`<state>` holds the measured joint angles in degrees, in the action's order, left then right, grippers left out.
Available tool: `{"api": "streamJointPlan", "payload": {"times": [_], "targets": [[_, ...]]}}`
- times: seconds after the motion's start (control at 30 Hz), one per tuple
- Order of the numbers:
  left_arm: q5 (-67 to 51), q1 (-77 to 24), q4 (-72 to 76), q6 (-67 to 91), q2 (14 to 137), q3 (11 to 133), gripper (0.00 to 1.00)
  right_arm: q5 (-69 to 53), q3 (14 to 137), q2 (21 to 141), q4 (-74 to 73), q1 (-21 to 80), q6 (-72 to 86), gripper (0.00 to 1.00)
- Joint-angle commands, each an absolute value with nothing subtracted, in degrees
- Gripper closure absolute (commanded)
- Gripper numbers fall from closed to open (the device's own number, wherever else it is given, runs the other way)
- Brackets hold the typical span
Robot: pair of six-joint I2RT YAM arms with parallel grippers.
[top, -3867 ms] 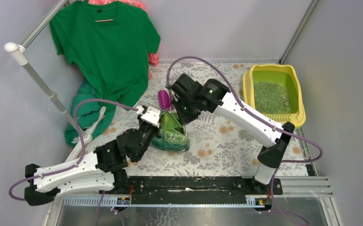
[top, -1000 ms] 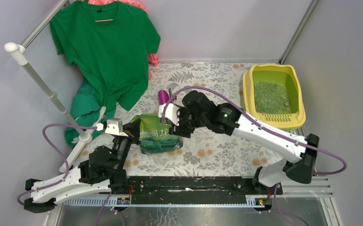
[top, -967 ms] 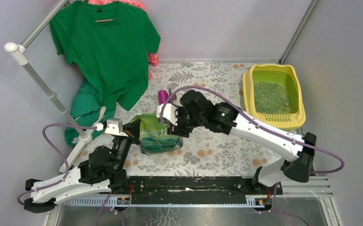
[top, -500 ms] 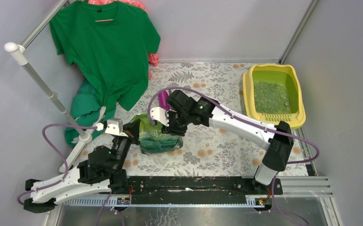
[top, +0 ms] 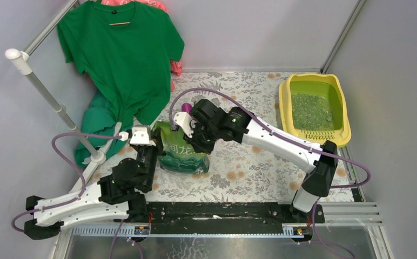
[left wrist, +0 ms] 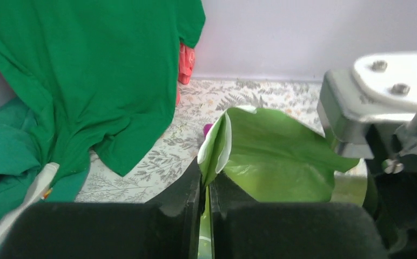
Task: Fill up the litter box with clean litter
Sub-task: Adjust the cat litter bag at the center of the board.
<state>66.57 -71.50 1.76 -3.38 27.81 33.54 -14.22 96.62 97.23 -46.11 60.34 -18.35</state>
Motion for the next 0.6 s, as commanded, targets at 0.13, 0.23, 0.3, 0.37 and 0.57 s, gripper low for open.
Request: {"api": "streamJointPlan", "payload": {"times": [0.13, 0.23, 0.3, 0.37, 0.57], "targets": [[80.73, -68.36, 34.03, -12.0, 38.0, 40.52, 0.21, -0.33, 100.92, 89.45, -41.76, 63.34, 8.38, 1.0], [83.39, -65.88, 14.24, 1.84, 40.65, 46.2, 0.01, 3.19, 96.17, 88.98, -38.13, 63.37, 12.68, 1.0], [82.6, -65.39, -8.87, 21.34, 41.25, 51.69, 0.01, 5.4, 93.98, 89.35, -35.46, 63.42, 16.0, 1.0], [81.64, -65.21, -21.86, 33.42, 41.69, 54.22, 0.01, 6.35, 92.75, 90.15, -32.86, 63.5, 18.36, 1.0], [74.57, -65.22, -35.48, 49.83, 40.6, 50.37, 0.01, 10.29, 98.63, 95.67, -31.23, 63.9, 19.24, 1.0]]}}
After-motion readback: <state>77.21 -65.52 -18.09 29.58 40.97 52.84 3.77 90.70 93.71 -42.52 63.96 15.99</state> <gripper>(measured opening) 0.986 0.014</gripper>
